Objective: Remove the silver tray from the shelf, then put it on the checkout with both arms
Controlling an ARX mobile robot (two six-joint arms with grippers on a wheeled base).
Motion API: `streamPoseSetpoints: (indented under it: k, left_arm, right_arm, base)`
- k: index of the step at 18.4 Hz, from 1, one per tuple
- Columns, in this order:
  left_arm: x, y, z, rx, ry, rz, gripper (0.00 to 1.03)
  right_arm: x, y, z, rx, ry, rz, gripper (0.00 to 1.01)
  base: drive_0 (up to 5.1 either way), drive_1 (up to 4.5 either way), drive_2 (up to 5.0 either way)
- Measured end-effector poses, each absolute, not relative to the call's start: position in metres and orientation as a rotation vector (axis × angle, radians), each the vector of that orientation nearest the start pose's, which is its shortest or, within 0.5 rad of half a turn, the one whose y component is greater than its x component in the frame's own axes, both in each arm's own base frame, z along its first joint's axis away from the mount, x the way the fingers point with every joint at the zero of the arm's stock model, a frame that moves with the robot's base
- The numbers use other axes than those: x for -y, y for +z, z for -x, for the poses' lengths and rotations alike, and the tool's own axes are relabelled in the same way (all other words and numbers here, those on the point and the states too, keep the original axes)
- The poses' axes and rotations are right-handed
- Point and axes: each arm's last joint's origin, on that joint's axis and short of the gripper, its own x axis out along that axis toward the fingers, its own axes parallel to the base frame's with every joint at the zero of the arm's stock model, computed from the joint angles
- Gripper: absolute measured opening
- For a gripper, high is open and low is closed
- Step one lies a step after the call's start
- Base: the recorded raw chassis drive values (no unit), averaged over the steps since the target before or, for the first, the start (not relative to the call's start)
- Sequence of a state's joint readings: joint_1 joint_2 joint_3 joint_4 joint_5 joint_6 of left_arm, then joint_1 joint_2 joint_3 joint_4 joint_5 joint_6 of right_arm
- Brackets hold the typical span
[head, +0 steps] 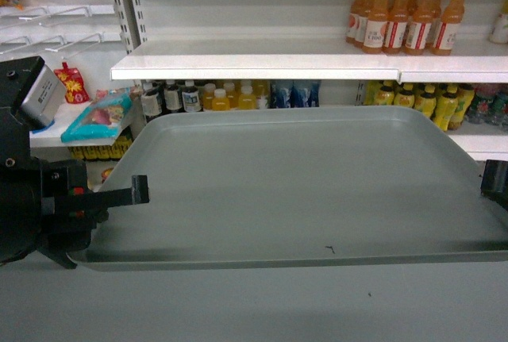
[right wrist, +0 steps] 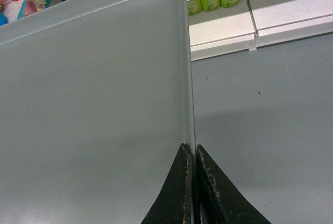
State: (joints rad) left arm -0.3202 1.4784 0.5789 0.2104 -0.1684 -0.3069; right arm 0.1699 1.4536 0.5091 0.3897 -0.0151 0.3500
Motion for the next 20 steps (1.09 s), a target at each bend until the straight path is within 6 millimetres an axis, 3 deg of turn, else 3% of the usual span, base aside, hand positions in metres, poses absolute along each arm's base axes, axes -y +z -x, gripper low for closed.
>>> streamPoseSetpoints:
  k: [20]
  left_arm:
    - [0.0802, 0.1510, -0.2574, -0.679, -0.040, 0.128, 0.03]
  right_arm:
    - [-0.0449, 0.1517, -0.2598, -0.576, 0.081, -0.300, 0.03]
  base:
    - [0.0, -4.29, 4.4]
